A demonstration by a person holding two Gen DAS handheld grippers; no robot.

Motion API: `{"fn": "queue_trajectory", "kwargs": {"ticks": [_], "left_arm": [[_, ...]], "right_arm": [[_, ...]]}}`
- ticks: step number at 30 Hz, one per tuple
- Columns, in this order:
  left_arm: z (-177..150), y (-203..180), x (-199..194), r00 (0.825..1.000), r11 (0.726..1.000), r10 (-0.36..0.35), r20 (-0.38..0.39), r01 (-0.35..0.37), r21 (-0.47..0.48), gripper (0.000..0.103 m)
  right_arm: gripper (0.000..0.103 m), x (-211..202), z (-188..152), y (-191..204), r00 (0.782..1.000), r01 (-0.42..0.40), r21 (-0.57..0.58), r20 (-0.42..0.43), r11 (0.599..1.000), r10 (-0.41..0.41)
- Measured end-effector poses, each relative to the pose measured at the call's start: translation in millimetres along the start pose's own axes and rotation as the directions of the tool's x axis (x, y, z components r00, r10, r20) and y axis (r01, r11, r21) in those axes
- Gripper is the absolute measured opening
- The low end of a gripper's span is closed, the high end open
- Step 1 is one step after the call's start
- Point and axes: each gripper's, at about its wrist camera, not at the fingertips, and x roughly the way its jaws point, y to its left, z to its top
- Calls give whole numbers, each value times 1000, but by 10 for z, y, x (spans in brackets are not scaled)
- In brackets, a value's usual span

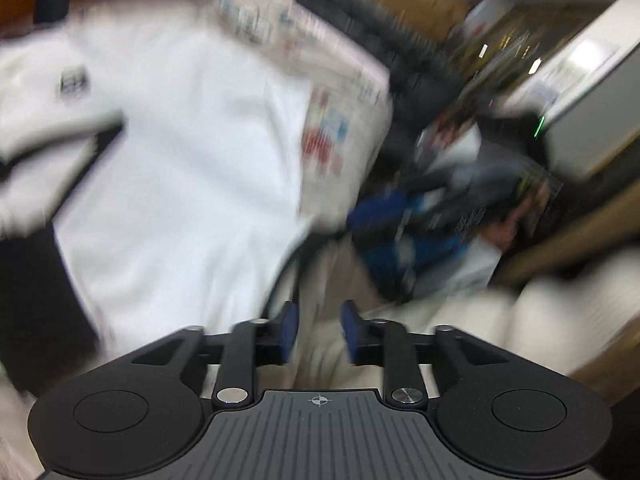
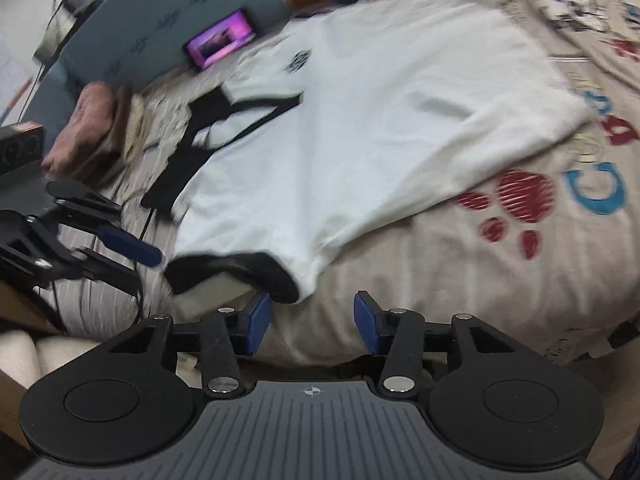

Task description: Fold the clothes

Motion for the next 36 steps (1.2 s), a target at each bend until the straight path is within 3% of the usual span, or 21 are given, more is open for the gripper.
{"fn": "queue_trajectory", "kwargs": {"ticks": [2,5,8,11,13,19,26,29,31,32,35,36], "left_arm": [[250,33,-12,994,1000,22,104,-22,-1,41],[556,61,357,974,980,174,143,-185,71,41],[794,78,954,940,922,310,142,-334,197,40],[933,72,1494,907,858,402,125,-421,294,38],[954,54,1761,908,847,411,85,-414,334,38],[876,-199,2022,956,877,293,19,-276,393,40],[707,-482,2184,975,853,220,-32,-177,490,41],[667,-534,2256,978,851,198,-63,-140,507,41],[669,-518,2236,980,865,187,-67,-132,485,41],[685,-498,2210,981,876,179,-71,-126,466,41],[721,-455,2104,982,891,179,-57,-138,433,41],[732,-435,2065,982,896,182,-49,-145,419,41]], "right_arm": [[44,-154,92,-195,995,44,87,89,995,-51],[44,-221,358,-520,965,91,257,217,962,-150],[46,-182,654,-733,933,105,369,284,924,-220],[51,-106,857,-859,912,132,442,296,887,-283],[52,-58,897,-917,907,152,481,280,863,-316],[59,-44,805,-1015,905,186,535,232,824,-355],[70,-188,516,-1113,895,161,596,247,786,-371],[74,-218,372,-1220,886,147,645,252,750,-390],[70,-194,331,-1278,875,187,661,225,727,-429],[64,-181,319,-1296,872,206,658,213,725,-441],[12,-142,284,-1348,860,263,647,179,716,-478],[3,-128,272,-1366,855,282,643,168,712,-490]]}}
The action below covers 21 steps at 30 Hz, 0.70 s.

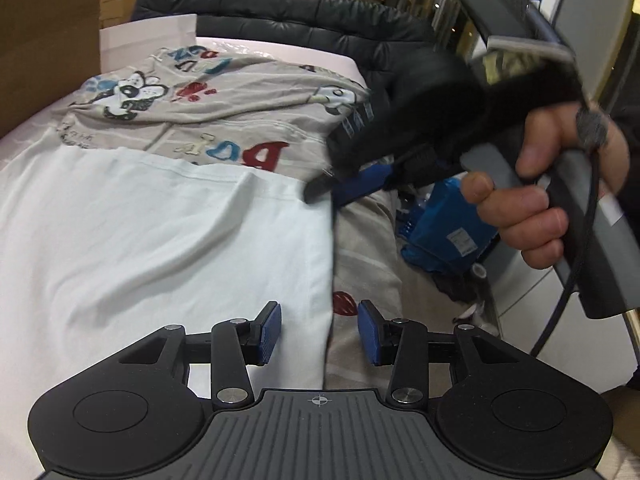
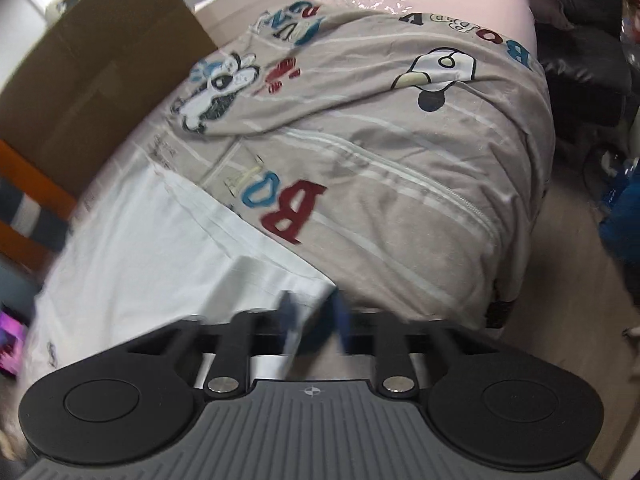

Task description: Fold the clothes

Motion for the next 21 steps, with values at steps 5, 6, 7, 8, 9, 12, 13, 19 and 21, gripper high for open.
{"fn": "queue_trajectory", "kwargs": {"ticks": [5,6,7,8,9,12,13,19,21], "left_arm": [[-33,158,-155,999,995,36,19,-34,-89,41],[-42,179,-175,998,994,52,19,-50,-96,41],[-55,200,-196,998,992,65,18,-63,-107,42],[-69,222,-216,997,990,76,17,-73,-119,42],[-79,239,-233,996,988,85,15,-83,-133,42],[-102,253,-232,997,982,79,7,-76,-171,47],[-109,238,-208,998,981,67,-1,-66,-180,47],[-145,38,-68,999,983,-2,-36,-5,-185,54],[-143,-6,-55,999,984,-2,-42,-5,-176,55]], "right_arm": [[3,75,-14,-53,996,83,-76,-29,994,-86],[4,82,-2,-38,994,101,-107,-33,989,-105],[5,74,29,-13,991,122,-140,-34,983,-128],[10,59,65,10,988,142,-169,-28,975,-149],[19,16,123,25,987,156,-184,0,970,-158],[46,-108,359,73,990,130,-208,88,969,-114],[46,-118,454,97,992,94,-202,99,975,-75],[46,349,967,520,969,-248,-211,-74,946,237],[46,553,1009,731,943,-325,-272,-170,906,287]]}}
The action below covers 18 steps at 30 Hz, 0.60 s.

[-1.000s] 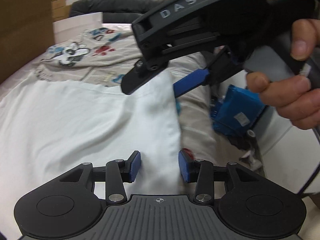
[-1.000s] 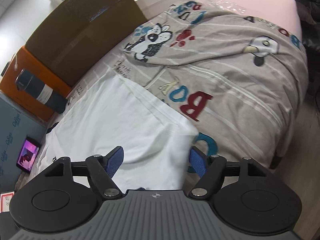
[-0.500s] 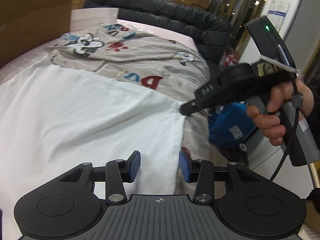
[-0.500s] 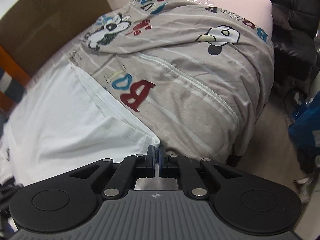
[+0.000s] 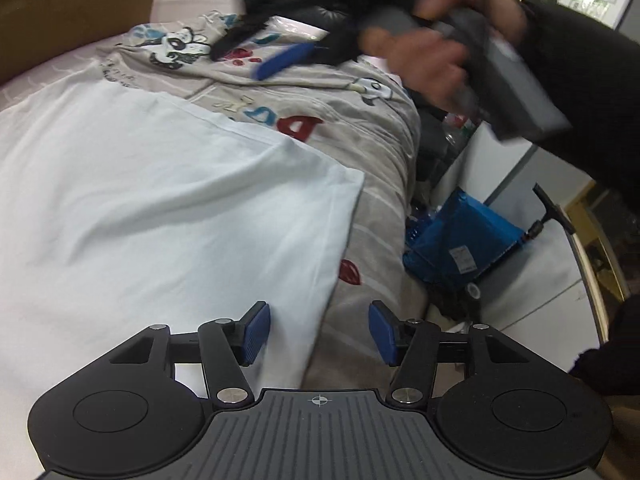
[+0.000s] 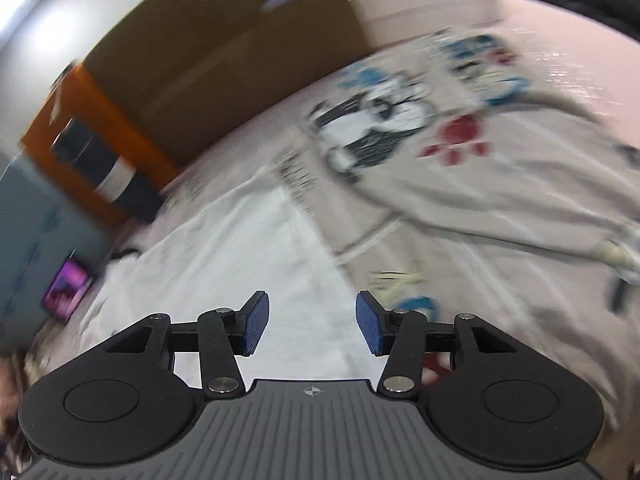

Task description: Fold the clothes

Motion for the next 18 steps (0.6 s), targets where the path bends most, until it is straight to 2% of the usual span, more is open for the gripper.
{"fn": "queue_trajectory", "kwargs": {"ticks": [3,10,13,15,17,18], "left_arm": [[9,17,-3,1000,1000,0,-4,-1,-12,55],[27,-7,6,1000,1000,22,-17,-22,-10,55],[45,-3,18,999,1000,24,-21,-24,-11,55],[51,-3,27,999,1000,24,-23,-24,-12,55],[57,-4,32,999,1000,24,-25,-24,-8,55],[60,-4,33,999,1000,23,-26,-23,-8,55]], "right_arm": [[45,288,88,121,996,-51,-77,-74,996,45],[42,641,101,161,985,-8,-231,-167,973,-31],[32,701,121,111,985,-10,-233,-171,972,-31],[4,690,113,142,986,-41,-265,-166,963,-4],[4,669,87,225,987,-72,-336,-161,939,18],[3,680,104,218,988,-59,-345,-155,937,5]]}}
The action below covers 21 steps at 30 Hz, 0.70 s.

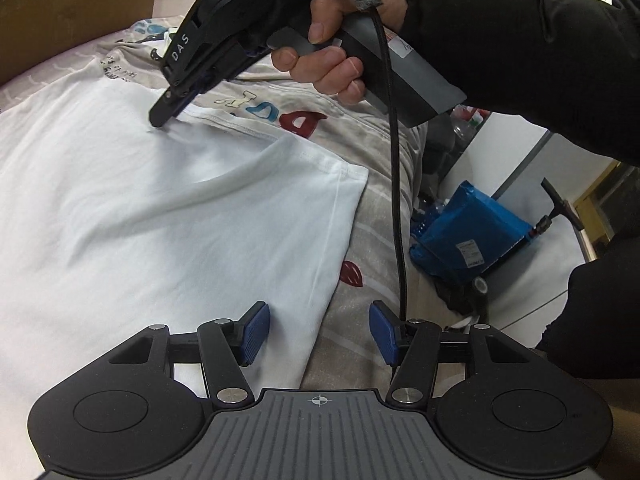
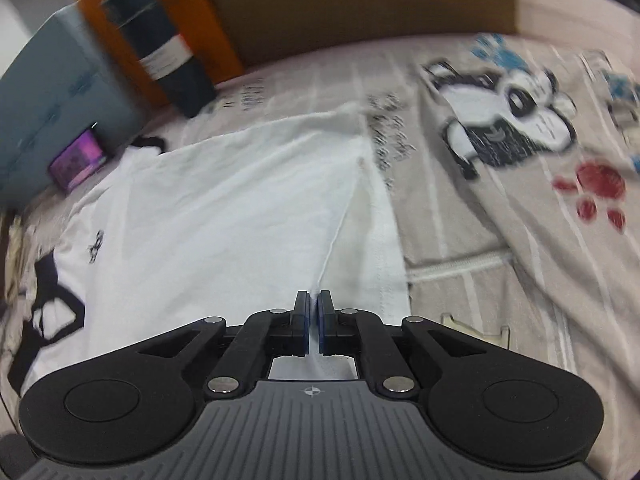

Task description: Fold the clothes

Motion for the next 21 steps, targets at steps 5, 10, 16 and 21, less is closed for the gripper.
{"fn": "queue_trajectory", "kwargs": {"ticks": [5,10,16,21], "left_arm": [[15,3,14,1000,1000,-4,0,4,-3,55],[67,60,-57,1000,999,-21,22,22,-42,55],[176,213,-283,993,992,38,112,-24,-125,57],[130,324,-400,984,977,118,132,-91,-193,57]], "right_arm": [[3,42,76,-66,997,71,-38,9,997,-70],[10,-8,127,-98,994,108,-47,10,993,-108],[27,-37,496,-172,995,39,33,92,999,-42],[48,343,670,87,1000,1,-84,29,996,1]]}}
